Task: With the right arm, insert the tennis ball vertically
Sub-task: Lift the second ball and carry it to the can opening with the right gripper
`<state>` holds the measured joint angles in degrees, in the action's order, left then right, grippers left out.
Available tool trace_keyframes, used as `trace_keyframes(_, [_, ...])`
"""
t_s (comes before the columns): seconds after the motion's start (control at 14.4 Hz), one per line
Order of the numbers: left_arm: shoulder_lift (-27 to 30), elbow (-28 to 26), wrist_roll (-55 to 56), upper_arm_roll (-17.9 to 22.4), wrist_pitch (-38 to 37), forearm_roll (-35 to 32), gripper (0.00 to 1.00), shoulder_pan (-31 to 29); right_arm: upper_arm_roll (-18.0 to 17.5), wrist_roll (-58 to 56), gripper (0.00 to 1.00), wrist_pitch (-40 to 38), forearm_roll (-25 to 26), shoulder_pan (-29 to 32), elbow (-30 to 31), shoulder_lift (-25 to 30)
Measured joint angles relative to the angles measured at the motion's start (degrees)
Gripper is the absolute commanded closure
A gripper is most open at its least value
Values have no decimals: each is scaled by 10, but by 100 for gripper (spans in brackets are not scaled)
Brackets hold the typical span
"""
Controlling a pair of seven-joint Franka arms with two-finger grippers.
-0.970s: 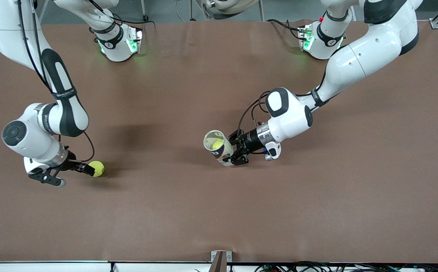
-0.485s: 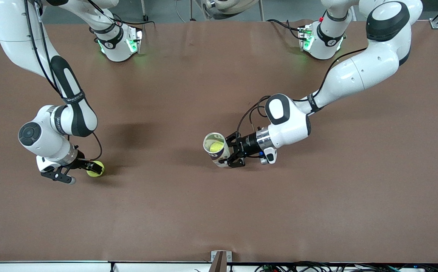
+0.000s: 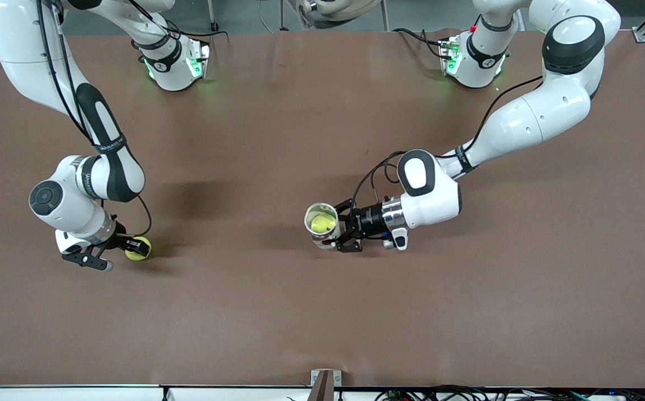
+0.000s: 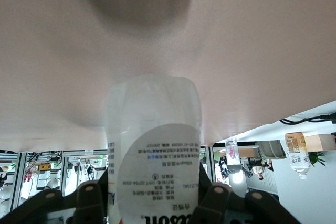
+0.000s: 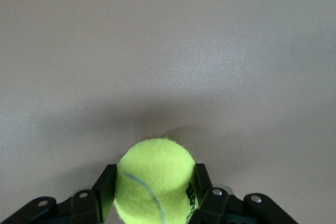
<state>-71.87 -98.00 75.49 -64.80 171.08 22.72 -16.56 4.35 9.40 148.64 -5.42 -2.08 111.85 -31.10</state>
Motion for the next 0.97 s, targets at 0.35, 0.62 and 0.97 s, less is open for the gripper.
trace_keyframes(0.35, [-2, 2, -1, -1, -1, 0, 34, 0, -11, 84, 99, -115, 0, -19, -28, 34])
trace_keyframes(0.62, [-2, 3, -1, -2, -1, 0, 30, 0, -15, 257, 100, -256, -15, -94, -56, 115])
trace_keyframes(0.97, [-3, 3, -1, -2, -1, 0, 28, 0, -18, 493, 100, -359, -75, -208, -134, 155])
